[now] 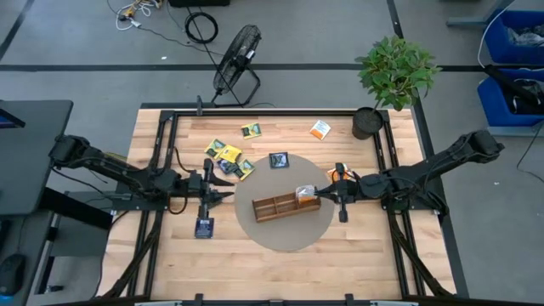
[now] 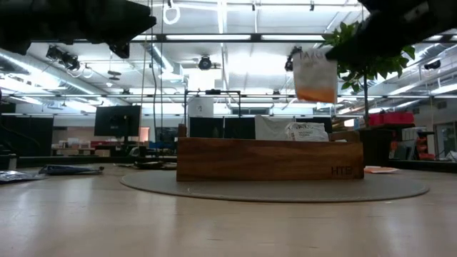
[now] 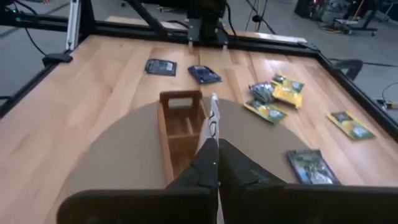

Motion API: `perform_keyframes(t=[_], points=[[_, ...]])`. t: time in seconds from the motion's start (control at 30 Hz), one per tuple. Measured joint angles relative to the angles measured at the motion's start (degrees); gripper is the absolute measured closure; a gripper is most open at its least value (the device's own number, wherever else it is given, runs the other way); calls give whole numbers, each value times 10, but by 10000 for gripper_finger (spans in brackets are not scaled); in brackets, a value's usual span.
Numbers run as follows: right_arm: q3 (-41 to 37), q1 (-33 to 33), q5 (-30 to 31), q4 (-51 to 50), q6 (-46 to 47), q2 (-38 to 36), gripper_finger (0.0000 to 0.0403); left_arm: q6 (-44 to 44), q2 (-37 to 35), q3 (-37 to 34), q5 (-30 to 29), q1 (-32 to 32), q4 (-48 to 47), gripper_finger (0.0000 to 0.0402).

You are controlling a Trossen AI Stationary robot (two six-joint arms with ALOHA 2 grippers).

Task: Pick & Place Tea
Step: Put the orange tea bag into the right section of the wooden organizer

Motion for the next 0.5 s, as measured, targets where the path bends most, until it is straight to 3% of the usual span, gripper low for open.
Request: perform_keyframes(t=[0.23,0.5], points=[[-37,-9,-9,15,-8,3,403,5,-7,-6,-5,0,1,280],[-51,-45,-80,51,-31,3,403,-1,-6,-6,-18,9,5,280]])
